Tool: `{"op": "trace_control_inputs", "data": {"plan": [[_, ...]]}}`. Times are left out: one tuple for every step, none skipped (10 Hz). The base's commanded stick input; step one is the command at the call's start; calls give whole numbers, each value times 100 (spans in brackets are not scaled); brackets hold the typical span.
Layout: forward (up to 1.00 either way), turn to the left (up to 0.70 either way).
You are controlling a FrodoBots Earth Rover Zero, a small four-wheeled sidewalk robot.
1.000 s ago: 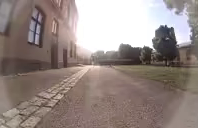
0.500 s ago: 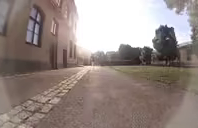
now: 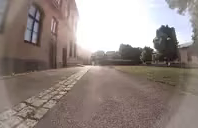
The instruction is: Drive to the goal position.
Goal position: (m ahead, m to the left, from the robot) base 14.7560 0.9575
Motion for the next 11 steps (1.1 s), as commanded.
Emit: {"op": "trace_control_inputs", "data": {"plan": [[44, 2], [44, 2], [44, 2], [44, 2], [44, 2], [44, 2], [44, 2], [44, 2], [44, 2], [44, 2], [44, 2]]}}
